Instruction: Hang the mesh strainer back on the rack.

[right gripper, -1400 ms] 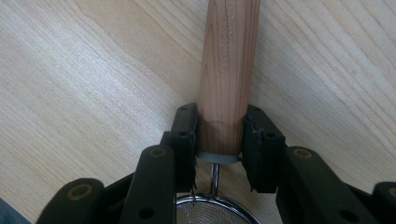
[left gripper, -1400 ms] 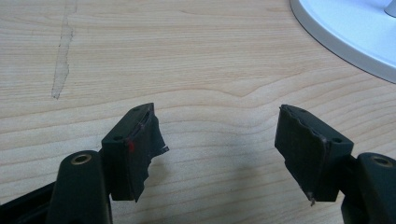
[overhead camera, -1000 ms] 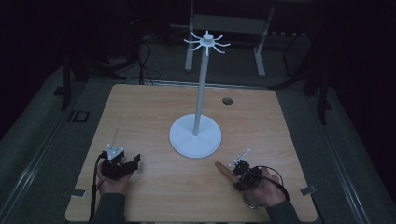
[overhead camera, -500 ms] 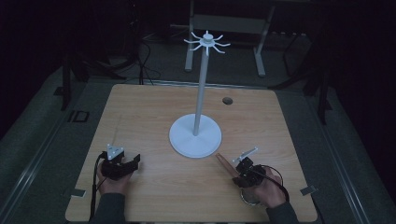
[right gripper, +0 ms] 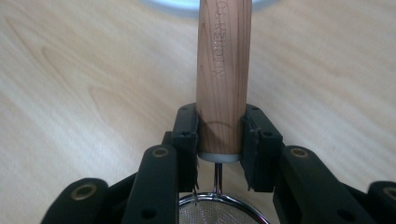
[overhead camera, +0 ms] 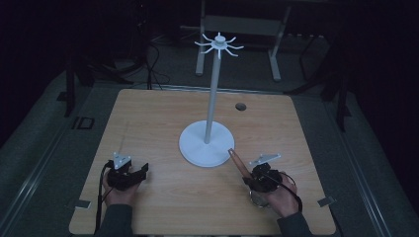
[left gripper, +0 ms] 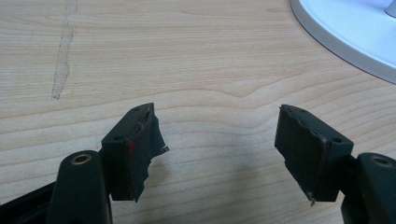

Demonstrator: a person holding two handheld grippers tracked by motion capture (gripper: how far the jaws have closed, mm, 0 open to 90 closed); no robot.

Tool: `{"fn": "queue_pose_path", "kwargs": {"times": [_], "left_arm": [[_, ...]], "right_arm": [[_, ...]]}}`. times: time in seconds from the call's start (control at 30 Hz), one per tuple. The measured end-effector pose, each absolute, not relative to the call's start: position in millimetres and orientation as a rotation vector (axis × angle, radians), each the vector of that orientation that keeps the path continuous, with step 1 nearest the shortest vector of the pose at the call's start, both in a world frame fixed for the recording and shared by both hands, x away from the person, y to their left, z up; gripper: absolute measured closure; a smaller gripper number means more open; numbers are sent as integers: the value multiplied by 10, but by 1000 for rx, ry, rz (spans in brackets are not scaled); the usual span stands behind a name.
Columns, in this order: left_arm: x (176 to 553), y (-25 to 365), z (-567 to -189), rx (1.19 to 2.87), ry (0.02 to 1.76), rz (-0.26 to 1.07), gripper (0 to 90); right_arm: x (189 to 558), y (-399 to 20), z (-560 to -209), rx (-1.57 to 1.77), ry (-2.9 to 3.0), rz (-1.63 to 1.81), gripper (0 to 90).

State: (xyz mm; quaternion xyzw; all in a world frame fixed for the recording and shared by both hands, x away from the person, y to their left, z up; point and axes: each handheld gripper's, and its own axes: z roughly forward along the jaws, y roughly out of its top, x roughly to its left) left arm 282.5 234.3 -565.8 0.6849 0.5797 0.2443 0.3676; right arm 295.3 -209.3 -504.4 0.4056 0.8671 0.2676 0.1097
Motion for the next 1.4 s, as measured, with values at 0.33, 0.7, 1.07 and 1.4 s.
{"fn": "queue_pose_path", "kwargs": {"times": [0.33,0.7,1.07,1.4], "left_arm": [[2824,2341,-5658,1759,1489,629,302],[2824,2341,-5658,1756,1489,629,302],[2825,2343,-5658,1758,1488,628,302],[2825,2344,-5658,1755,1487,628,302]], "right_arm": [[2966,-2016,-4971,1142,2453,874,694],[3001,-1931,-4851,1104,2360,979,694],[3107,-1954,-4641,1128,2232,1148,694],[3190,-1963,-4504,1155,2138,1287,694]]}}
